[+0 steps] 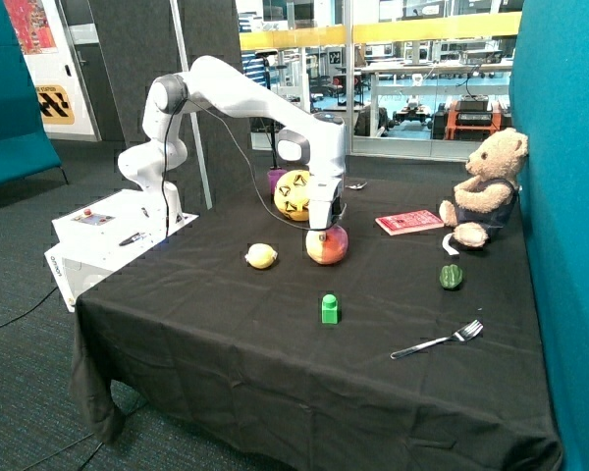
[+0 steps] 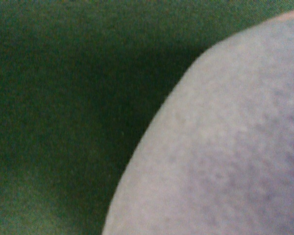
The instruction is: Sort the balls from left to right in order of size
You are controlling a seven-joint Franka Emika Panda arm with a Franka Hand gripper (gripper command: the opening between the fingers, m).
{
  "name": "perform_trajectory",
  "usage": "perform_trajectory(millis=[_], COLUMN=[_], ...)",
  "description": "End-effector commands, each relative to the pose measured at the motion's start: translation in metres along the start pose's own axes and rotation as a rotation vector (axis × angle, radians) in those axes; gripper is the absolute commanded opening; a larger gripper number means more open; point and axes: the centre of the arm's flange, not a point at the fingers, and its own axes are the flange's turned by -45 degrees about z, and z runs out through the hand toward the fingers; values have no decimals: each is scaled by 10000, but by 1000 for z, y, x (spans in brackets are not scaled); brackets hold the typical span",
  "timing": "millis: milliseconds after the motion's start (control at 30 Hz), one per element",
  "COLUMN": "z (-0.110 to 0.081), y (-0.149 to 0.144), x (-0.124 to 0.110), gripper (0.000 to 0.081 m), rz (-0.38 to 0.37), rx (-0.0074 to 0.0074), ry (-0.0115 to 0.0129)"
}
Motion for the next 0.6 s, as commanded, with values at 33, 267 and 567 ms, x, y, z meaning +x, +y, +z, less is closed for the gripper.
perform_trajectory(millis=[33,267,567], z=[6,7,7], y=[0,3,5], x=[0,-1,-2], gripper=[16,0,0], rz=[80,150,128], rx=[-2,-2,-2], ry=[4,4,4])
